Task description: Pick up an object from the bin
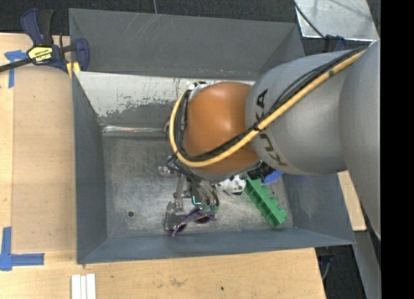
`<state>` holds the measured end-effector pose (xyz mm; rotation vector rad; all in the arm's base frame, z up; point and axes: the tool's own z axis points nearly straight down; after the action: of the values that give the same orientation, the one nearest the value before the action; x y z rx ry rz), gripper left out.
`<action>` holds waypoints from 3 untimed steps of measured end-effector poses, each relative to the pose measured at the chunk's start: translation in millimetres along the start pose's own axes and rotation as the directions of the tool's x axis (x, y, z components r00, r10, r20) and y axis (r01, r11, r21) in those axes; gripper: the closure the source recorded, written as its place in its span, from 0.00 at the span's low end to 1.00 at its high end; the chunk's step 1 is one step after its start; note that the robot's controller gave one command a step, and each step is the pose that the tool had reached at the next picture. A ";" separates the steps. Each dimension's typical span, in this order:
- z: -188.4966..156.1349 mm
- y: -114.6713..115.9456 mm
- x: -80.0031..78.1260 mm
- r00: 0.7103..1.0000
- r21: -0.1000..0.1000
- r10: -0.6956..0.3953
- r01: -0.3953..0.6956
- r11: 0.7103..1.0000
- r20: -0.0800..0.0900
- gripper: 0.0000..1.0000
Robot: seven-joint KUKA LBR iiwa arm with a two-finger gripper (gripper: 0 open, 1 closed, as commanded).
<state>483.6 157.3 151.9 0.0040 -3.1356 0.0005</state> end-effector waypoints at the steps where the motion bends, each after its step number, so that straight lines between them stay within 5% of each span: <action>1: -3.6 -0.6 -2.1 1.000 -0.001 0.003 -0.003 1.000 0.007 0.00; 3: 64.4 -26.9 -1.5 0.963 0.002 -0.269 0.269 0.963 0.011 0.00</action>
Offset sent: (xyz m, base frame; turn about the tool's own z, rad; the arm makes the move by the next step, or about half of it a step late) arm -0.0017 -0.0319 -0.0819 -0.2700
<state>484.8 130.4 87.5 0.4311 -3.1167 -0.0007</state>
